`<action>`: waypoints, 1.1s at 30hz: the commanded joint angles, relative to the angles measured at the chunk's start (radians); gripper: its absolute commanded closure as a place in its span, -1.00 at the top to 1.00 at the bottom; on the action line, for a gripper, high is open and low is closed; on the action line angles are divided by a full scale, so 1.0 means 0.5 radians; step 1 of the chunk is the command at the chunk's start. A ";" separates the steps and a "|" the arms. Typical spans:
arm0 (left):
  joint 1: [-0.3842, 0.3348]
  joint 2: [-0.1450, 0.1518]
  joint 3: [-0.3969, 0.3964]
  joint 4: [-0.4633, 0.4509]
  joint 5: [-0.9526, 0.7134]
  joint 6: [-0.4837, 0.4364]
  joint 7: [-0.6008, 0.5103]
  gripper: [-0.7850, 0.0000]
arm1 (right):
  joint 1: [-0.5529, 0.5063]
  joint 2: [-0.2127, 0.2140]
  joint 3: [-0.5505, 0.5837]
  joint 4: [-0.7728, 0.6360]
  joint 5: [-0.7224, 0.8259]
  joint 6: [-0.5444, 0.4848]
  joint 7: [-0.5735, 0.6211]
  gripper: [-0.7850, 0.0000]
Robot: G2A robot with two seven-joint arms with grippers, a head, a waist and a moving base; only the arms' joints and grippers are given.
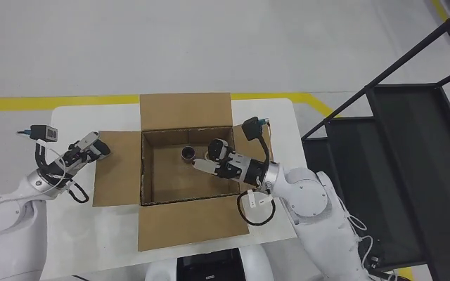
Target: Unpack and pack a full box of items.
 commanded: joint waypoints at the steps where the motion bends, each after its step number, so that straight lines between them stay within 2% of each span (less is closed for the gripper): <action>1: 0.000 0.018 -0.076 0.011 0.054 0.005 -0.039 1.00 | -0.059 0.013 0.059 -0.047 -0.001 0.009 0.013 1.00; 8: 0.036 0.044 -0.203 0.058 0.028 -0.031 -0.022 1.00 | -0.235 0.049 0.196 -0.118 -0.097 -0.034 -0.029 1.00; 27: 0.040 0.044 -0.205 0.060 0.039 -0.034 -0.007 1.00 | -0.237 0.049 0.197 -0.114 -0.084 -0.027 -0.037 1.00; 31: 0.044 0.050 -0.168 0.072 0.201 -0.088 0.064 1.00 | -0.253 0.067 0.334 -0.131 0.114 0.065 0.042 1.00; 33: 0.024 0.063 -0.143 0.095 0.472 -0.180 0.069 1.00 | -0.273 0.080 0.488 -0.128 0.138 0.112 0.026 1.00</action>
